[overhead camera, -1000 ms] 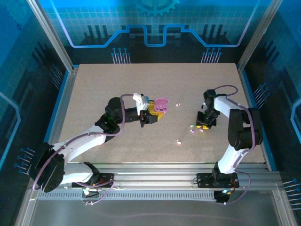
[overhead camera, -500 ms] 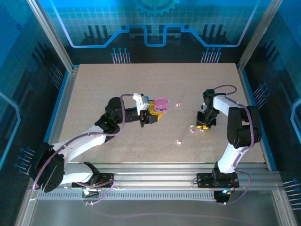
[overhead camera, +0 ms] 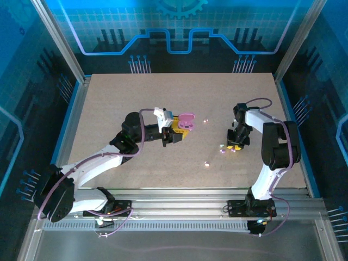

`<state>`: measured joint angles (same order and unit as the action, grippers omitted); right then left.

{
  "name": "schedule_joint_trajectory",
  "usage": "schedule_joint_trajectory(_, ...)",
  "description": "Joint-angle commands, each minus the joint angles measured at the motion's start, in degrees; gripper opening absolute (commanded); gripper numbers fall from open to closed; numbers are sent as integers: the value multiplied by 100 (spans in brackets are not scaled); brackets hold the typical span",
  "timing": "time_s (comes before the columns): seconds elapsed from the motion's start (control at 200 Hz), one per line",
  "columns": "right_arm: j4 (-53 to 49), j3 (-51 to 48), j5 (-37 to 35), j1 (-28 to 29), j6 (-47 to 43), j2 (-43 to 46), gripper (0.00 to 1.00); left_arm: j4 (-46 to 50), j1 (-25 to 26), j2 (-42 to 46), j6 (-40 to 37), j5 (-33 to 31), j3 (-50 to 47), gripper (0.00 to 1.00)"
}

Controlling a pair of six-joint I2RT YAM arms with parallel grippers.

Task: Insert wireless bluetooth earbuds into charging case

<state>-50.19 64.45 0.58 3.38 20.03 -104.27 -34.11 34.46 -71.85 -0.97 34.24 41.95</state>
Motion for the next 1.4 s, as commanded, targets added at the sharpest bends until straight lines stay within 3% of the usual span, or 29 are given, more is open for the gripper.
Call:
schedule_joint_trajectory(0.0, -210, 138, -17, 68, -4, -67, 28, -9, 4, 102, -78, 19, 194, 35)
schedule_joint_trajectory(0.71, -166, 147, -31, 95, -72, -122, 21, -7, 1, 115, -72, -5, 175, 35)
schedule_joint_trajectory(0.905, -146, 147, -7, 56, -104, -80, 26, -34, 1, 84, -55, 23, 185, 35)
schedule_joint_trajectory(1.086, -144, 149, 64, 53, -131, -101, 21, -33, 0, 101, -47, 13, 166, 35)
schedule_joint_trajectory(1.281, -203, 112, 251, 61, -58, 524, 18, -33, 1, 128, -96, -63, 142, 35)
schedule_joint_trajectory(1.396, -153, 50, 986, 65, 15, 1380, 18, -73, 1, 163, -122, -174, 101, 35)
